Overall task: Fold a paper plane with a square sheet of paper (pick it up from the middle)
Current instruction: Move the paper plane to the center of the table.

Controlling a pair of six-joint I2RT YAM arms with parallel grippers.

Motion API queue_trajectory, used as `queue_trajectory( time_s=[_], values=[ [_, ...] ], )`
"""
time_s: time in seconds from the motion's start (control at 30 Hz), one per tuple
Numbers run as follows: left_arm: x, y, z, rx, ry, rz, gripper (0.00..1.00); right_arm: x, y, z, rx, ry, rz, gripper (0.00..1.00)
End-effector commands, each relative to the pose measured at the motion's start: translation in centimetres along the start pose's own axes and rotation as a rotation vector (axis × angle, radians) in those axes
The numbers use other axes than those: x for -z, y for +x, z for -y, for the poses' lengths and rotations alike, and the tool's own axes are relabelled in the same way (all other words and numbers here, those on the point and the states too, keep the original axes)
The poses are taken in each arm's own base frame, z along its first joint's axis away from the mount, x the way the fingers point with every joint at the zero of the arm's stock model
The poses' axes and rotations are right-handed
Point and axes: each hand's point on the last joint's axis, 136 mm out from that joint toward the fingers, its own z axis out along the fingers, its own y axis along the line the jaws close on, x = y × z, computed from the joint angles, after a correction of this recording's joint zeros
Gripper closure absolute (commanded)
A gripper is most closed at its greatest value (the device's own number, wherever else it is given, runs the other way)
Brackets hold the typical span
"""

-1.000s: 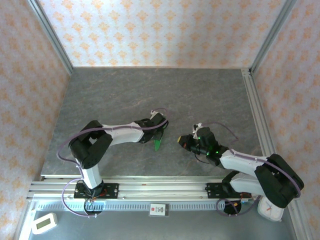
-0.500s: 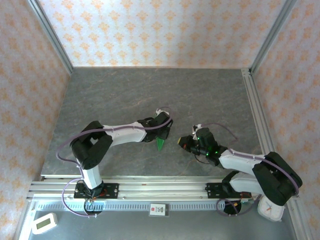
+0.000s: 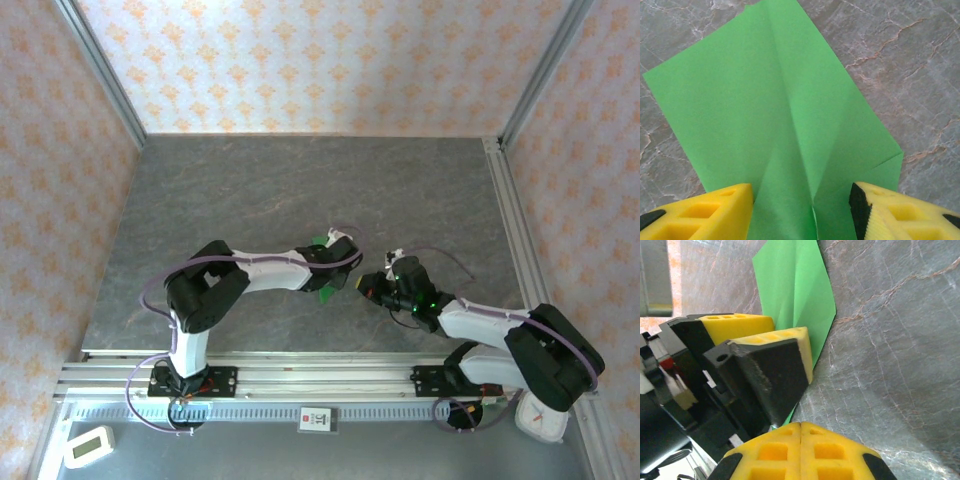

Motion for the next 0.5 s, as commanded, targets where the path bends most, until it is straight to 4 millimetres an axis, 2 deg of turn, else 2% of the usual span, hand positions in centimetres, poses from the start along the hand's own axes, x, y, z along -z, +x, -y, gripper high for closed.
queue_trajectory(
  time_s=[0.0,0.27,0.37,0.47],
  values=[
    [-0.7,1.4,-0.8,-0.042,-0.083,-0.040,0.41,0.2,0.1,0.0,0.003,-0.004,0.008,1.00],
    [-2.3,3.2,-2.5,-0.092,-0.189,-0.076,0.41,0.6,-0.1,-0.6,0.006,-0.028,0.021,1.00],
    [-2.1,3.1,-3.2,-0.090,-0.206,-0.068,0.40,0.9,-0.3,-0.8,0.012,-0.028,0.027,1.00],
    [-1.5,2.1,-3.3,-0.065,-0.186,-0.049,0.40,1.1,-0.5,-1.0,0.017,-0.025,0.036,1.00]
  ],
)
